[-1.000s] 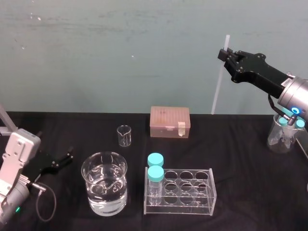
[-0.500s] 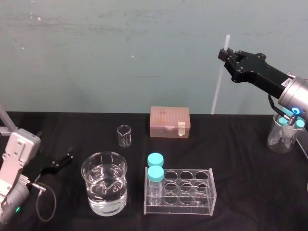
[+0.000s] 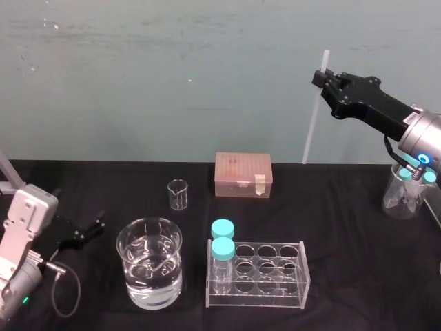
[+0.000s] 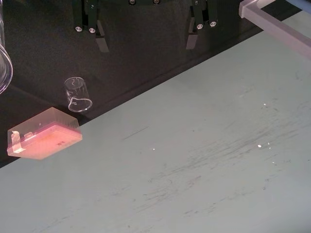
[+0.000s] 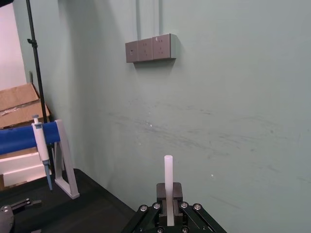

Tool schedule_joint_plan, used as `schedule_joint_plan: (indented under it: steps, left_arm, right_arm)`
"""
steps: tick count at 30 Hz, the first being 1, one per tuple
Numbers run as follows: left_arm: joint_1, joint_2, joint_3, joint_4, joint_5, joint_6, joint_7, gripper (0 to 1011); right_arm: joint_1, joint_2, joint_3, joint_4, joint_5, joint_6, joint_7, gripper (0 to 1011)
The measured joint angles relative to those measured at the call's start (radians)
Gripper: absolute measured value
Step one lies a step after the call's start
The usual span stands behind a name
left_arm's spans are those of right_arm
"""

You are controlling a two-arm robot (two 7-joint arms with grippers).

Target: Pick up the stirring rod with one hand, then place it down.

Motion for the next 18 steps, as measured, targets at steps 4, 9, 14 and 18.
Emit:
schedule_joint_plan:
  steps: [4, 9, 14, 18]
  left_arm:
    - [0.000, 0.000, 0.000, 0.000, 0.000, 0.000, 0.000, 1005]
    - [0.000, 0.000, 0.000, 0.000, 0.000, 0.000, 0.000, 1005]
    - [0.000, 0.000, 0.000, 0.000, 0.000, 0.000, 0.000, 1005]
    - [0.000, 0.000, 0.000, 0.000, 0.000, 0.000, 0.000, 1005]
  right_arm:
    - [0.000, 0.000, 0.000, 0.000, 0.000, 0.000, 0.000, 69]
    - [0.000, 0.000, 0.000, 0.000, 0.000, 0.000, 0.000, 69]
    - [0.000, 0.000, 0.000, 0.000, 0.000, 0.000, 0.000, 69]
    - [0.000, 0.000, 0.000, 0.000, 0.000, 0.000, 0.000, 69]
